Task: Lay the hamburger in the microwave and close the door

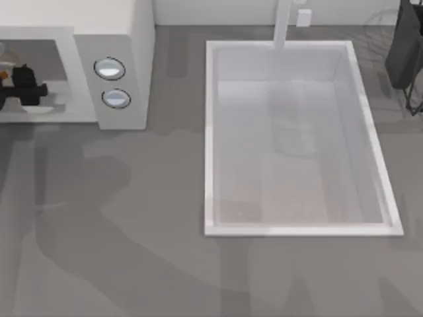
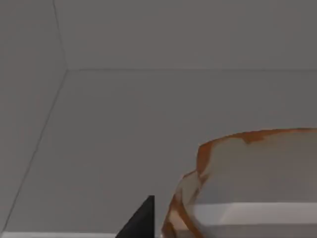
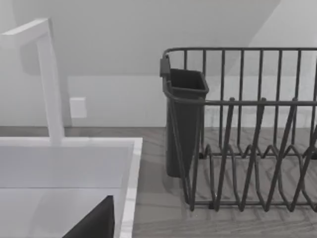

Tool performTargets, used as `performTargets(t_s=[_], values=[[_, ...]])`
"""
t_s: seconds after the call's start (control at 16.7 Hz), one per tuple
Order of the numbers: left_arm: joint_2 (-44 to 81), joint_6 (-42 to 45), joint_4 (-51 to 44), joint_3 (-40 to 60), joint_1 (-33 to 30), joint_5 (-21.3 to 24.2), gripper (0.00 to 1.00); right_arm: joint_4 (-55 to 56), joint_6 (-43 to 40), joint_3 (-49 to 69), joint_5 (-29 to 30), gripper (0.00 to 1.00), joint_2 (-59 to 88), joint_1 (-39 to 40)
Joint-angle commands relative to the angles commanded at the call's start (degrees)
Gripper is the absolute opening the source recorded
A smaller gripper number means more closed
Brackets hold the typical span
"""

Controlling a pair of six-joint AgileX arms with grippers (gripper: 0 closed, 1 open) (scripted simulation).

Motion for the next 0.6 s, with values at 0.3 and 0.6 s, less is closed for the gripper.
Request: performTargets(t_s=[0.3,0.6], values=[[7.81,-0.91,-6.54,15.79,-1.49,-1.40,0.00,0.00,0.00,0.00,0.00,1.00,0.00,0.00],[17.23,-1.05,-13.52,29.97,-2.19,-0.70,0.00,0.00,0.00,0.00,0.00,1.00,0.00,0.00]])
